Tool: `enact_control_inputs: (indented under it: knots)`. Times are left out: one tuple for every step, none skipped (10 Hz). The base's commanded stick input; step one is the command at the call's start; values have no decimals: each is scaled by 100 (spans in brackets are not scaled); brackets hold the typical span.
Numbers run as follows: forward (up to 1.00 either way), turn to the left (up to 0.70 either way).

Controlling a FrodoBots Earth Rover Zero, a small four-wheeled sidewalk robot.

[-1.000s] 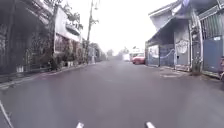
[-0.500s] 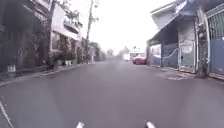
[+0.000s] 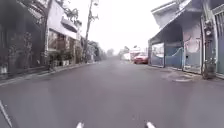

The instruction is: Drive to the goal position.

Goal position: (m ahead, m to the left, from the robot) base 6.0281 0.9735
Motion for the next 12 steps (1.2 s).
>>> enact_control_inputs:
  knots:
    - [85,0]
    - [85,0]
    - [85,0]
    - [85,0]
    - [85,0]
    - [85,0]
    - [85,0]
    - [85,0]
    - [85,0]
    - [85,0]
    - [85,0]
    - [85,0]
